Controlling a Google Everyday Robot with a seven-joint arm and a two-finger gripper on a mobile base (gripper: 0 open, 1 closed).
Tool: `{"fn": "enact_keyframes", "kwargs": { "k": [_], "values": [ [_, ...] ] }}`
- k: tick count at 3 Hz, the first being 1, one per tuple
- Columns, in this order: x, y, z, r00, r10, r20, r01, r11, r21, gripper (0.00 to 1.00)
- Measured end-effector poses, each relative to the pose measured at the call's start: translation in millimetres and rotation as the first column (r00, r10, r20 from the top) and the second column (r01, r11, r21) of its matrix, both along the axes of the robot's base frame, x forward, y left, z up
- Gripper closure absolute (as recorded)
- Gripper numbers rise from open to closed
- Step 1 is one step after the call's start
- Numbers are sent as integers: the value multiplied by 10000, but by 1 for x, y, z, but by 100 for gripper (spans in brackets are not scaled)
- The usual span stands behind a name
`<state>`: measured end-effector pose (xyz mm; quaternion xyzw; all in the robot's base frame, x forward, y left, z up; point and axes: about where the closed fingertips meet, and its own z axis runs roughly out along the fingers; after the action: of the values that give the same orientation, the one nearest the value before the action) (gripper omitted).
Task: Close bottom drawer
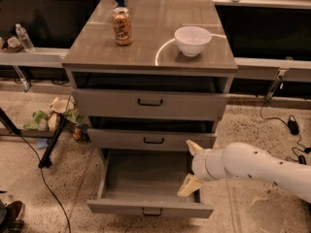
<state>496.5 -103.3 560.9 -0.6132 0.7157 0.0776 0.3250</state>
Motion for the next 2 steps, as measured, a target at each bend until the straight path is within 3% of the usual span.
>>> {"fn": "enact_keyframes", "kwargs": {
  "k": [1,2],
  "values": [
    [0,0,0,10000,1,3,-1,10000,-1,0],
    [2,-8,-25,9999,-145,64,145,9999,-78,0]
  ]
}}
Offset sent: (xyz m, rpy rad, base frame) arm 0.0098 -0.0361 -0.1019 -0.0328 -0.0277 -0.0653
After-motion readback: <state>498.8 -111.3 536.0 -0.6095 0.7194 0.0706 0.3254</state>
